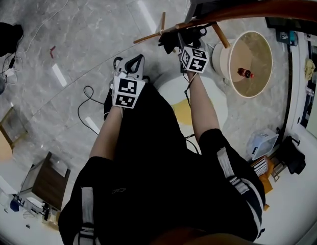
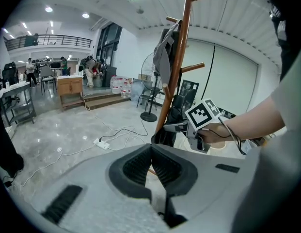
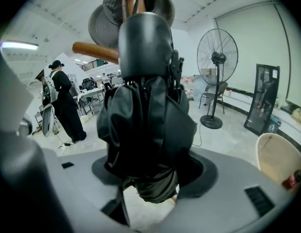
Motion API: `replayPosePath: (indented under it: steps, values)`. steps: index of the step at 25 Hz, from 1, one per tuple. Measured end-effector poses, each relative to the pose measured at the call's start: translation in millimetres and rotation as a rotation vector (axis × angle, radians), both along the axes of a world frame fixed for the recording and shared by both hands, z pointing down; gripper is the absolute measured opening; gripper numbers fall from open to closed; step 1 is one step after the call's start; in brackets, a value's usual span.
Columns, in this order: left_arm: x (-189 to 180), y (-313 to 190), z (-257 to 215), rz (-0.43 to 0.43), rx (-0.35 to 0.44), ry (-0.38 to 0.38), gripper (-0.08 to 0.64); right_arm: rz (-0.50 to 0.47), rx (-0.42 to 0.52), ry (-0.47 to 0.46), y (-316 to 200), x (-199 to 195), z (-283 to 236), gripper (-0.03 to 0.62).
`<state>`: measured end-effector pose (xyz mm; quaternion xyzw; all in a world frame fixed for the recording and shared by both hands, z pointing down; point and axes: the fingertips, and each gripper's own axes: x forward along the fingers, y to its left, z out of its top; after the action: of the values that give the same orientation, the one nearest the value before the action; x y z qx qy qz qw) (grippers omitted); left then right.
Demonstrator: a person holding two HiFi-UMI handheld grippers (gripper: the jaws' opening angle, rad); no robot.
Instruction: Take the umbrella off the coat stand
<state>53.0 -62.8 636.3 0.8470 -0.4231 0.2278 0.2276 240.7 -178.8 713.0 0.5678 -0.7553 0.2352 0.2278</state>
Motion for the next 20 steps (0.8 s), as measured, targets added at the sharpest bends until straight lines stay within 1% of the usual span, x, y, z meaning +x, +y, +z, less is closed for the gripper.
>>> replayPosePath:
  steps: [4,7,11,16,20]
  values:
    - [3,0,-3,0.013,-0.002,0.005,0.003,0.015,-0.024,-0.014,0,-2,-13,0.261]
    - [5,3,-3,0.006,-0.018,0.024,0.003,0.028,-0.042,-0.038,3,-3,-20,0.261]
    - [6,2,-5,0.013,-0.013,0.029,0.003,0.012,-0.035,-0.017,6,-7,-27,0.256]
    - [5,-2,-12,0.011,-0.008,0.034,0.003,0.032,-0.044,-0.042,18,-12,-36,0.256]
    - [6,-4,-24,0.020,0.004,0.036,0.003,0.039,-0.061,-0.032,24,-12,-42,0.256]
